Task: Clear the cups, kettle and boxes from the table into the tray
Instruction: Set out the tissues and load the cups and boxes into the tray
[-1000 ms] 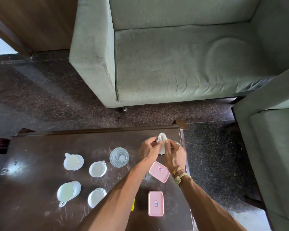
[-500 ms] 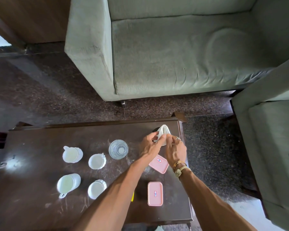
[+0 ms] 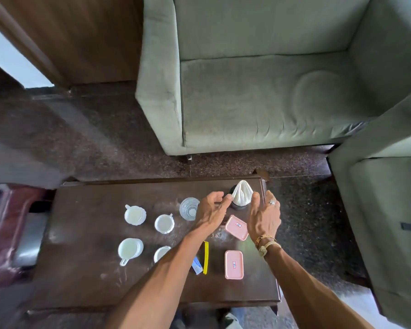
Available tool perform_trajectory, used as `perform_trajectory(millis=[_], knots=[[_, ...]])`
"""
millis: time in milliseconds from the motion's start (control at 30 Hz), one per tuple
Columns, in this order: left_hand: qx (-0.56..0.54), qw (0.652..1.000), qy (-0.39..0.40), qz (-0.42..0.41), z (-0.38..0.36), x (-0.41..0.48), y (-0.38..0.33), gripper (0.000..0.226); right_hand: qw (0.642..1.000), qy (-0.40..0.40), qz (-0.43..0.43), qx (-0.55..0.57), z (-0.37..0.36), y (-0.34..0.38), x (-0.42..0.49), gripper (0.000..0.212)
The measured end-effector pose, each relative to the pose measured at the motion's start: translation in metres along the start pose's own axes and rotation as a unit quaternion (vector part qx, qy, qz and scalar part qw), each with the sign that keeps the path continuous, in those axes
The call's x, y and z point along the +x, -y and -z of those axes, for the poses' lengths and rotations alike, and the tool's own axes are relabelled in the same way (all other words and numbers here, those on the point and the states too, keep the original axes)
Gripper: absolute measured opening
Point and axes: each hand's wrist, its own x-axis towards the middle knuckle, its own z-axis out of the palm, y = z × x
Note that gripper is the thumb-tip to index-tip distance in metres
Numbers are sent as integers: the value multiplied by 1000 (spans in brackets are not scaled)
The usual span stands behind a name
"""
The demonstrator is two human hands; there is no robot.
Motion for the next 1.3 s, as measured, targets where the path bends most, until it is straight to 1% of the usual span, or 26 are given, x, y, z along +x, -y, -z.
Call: perform_trajectory(millis=[167,267,433,567,700,867,967,1067,1200,1300], knots=[[11,1000,-18,-20,40,-34,-4,43,1000,-14,2,5,21,20,-35,60],[-2,999,-28,-38,64,-51,-7,47,999,-35,6,14,34,35,-55,60],[-41,995,-47,-75,109,-79,-9,30,996,-78,10,30,52,63,-91,60],[-41,991,-70,-110,147,-105,-14,31,994,-104,32,26,68,85,-120,64],[-16,986,-92,-139,182,-129,-16,29,992,-106,73,15,82,105,-147,67],[-28,983,-125,-134,207,-152,0,30,987,-81,139,-17,81,118,-175,72],[-17,980,-156,-122,216,-169,23,30,985,-38,168,-14,71,118,-192,72],[24,979,-177,-95,223,-190,51,32,980,4,196,-20,58,111,-215,68],[-10,979,-192,-70,224,-217,83,26,974,47,215,-44,45,98,-243,65],[32,974,-215,-61,227,-240,106,25,968,83,233,-45,37,93,-261,66]])
